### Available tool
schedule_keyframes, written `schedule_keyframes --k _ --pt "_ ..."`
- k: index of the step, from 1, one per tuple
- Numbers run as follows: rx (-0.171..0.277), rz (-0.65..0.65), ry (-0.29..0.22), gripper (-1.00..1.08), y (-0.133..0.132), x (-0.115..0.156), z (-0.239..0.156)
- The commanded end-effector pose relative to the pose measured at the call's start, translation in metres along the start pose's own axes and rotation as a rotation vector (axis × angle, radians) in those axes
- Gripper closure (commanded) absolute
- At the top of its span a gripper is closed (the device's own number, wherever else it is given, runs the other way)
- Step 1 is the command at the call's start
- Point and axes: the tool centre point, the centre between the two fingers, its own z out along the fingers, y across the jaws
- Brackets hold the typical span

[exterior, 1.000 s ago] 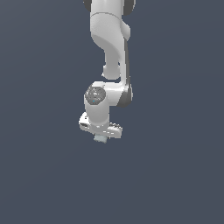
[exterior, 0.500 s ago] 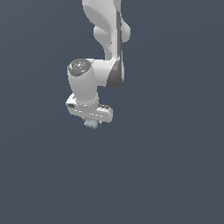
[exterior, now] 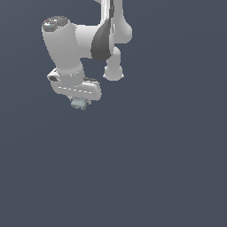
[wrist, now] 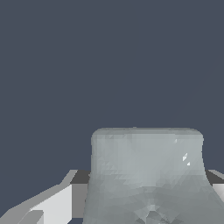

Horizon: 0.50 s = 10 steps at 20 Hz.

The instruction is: Pick up the object and move it to a goal position.

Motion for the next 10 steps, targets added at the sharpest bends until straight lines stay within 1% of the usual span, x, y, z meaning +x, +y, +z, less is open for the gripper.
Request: schedule_keyframes --k 1,10 --pt "0.001 0.0 0.0 1.08 0.017 -0.01 -0.024" --pt "-0.001 0.0 0.0 1.08 0.064 -0.035 -0.094"
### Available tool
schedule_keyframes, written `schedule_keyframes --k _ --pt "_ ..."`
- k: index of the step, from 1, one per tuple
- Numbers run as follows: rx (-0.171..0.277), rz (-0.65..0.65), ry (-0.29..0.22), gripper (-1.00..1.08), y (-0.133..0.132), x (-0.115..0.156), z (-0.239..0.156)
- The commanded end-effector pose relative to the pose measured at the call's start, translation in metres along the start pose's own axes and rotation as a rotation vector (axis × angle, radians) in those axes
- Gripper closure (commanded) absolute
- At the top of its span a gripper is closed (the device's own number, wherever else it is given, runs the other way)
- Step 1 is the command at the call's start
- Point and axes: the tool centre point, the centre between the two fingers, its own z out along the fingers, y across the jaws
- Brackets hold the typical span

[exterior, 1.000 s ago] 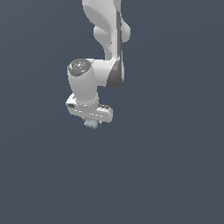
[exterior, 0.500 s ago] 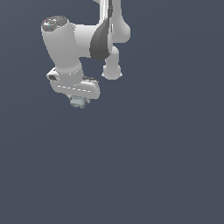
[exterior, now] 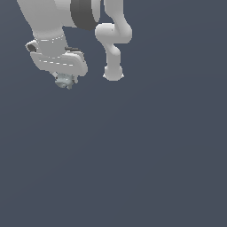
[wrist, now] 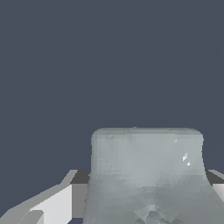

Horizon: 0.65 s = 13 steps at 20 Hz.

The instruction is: Pick up the object and move it to a goal position.

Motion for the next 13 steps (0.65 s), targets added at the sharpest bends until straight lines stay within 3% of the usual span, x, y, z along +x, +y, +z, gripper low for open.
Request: schedule_keyframes --k 1,13 --pt "0.0 -0.001 -0.001 1.08 0.011 -0.006 -0.016" --pt "-0.002 -0.001 -0.001 1.08 0.028 -0.012 -0.041"
